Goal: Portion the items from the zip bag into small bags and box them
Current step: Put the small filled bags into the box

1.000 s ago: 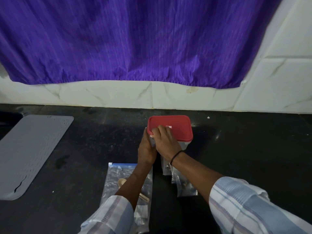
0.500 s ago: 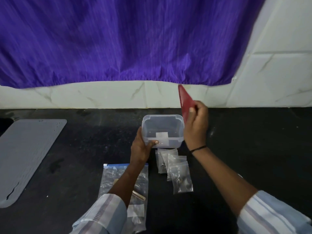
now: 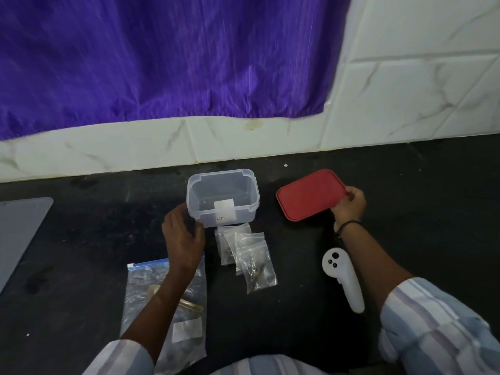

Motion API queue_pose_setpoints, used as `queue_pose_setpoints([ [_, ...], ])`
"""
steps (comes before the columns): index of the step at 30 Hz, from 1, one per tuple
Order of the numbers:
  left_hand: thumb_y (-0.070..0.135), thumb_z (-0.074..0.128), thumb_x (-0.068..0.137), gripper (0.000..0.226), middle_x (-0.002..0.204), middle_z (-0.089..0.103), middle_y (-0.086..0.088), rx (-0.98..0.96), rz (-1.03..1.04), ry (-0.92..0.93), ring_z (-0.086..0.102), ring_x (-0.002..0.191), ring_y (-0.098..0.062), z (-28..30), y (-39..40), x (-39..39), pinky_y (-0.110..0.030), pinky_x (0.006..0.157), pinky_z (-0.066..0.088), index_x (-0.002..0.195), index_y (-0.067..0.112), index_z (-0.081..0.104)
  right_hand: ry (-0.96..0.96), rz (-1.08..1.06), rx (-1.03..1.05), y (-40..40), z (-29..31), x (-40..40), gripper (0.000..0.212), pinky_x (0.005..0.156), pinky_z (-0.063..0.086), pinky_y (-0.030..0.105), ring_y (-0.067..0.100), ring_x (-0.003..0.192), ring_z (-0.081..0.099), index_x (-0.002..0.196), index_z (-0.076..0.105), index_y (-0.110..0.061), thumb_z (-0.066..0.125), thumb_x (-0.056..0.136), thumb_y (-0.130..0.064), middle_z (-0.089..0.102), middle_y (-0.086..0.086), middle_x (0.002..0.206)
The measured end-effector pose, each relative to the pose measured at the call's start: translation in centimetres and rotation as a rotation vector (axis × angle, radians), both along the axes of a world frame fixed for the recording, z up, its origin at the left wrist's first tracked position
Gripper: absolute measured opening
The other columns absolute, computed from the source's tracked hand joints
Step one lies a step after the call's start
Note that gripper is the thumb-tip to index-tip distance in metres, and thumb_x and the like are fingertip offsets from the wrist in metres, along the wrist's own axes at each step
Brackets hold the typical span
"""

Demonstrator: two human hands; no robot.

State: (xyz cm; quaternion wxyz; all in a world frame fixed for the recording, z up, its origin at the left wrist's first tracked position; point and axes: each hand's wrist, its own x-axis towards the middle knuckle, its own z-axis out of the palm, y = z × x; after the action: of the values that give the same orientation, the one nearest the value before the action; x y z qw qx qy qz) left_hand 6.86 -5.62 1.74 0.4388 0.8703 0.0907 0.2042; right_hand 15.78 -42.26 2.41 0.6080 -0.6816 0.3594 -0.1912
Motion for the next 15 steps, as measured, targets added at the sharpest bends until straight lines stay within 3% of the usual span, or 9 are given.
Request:
queue_pose_setpoints([
  [4, 0.003, 0.07, 0.087, 0.028, 0.114, 0.059, -0.012, 0.108, -0.016, -0.048, 0.053, 0.107, -0.028, 1.6, -2.0, -2.1, -0.043, 0.087, 0.053, 0.113, 0.008, 0.06, 0.257, 0.157, -0.292, -1.7, -2.0, -1.3, 0.034, 0.096, 0.049, 0.043, 0.035, 0.108, 0.06, 0.118, 0.058, -0.013, 0.05, 0.088, 0.0, 0.062, 0.016, 0.119],
  [10, 0.006, 0.067, 0.09, 0.017, 0.097, 0.065, 0.0, 0.067, -0.139, 0.039, 0.062, 0.086, -0.013, 1.1, -2.9, -3.1, -0.032, 0.079, 0.057, 0.104, 0.015, 0.065, 0.451, 0.234, -0.511, -1.2, -1.1, -2.2, 0.028, 0.096, 0.042, 0.038, 0.039, 0.11, 0.052, 0.118, 0.058, -0.005, 0.051, 0.091, -0.003, 0.044, 0.024, 0.13],
  [13, 0.009, 0.068, 0.091, 0.014, 0.093, 0.066, 0.005, 0.085, -0.205, 0.152, 0.062, 0.082, -0.004, 1.0, -3.3, -3.3, -0.025, 0.078, 0.056, 0.099, 0.019, 0.066, 0.393, 0.295, -0.737, 0.3, -0.1, -3.3, 0.02, 0.087, 0.046, 0.039, 0.037, 0.103, 0.055, 0.112, 0.057, -0.006, 0.056, 0.093, -0.011, 0.044, 0.02, 0.126],
  [15, 0.01, 0.069, 0.09, 0.014, 0.096, 0.066, 0.004, 0.115, -0.235, 0.228, 0.06, 0.081, -0.003, 0.6, -3.4, -3.1, -0.02, 0.076, 0.053, 0.101, 0.019, 0.066, 0.253, 0.462, -0.894, 2.2, 1.1, -4.2, 0.017, 0.08, 0.046, 0.037, 0.032, 0.098, 0.056, 0.105, 0.059, -0.007, 0.057, 0.094, -0.021, 0.053, 0.016, 0.113],
])
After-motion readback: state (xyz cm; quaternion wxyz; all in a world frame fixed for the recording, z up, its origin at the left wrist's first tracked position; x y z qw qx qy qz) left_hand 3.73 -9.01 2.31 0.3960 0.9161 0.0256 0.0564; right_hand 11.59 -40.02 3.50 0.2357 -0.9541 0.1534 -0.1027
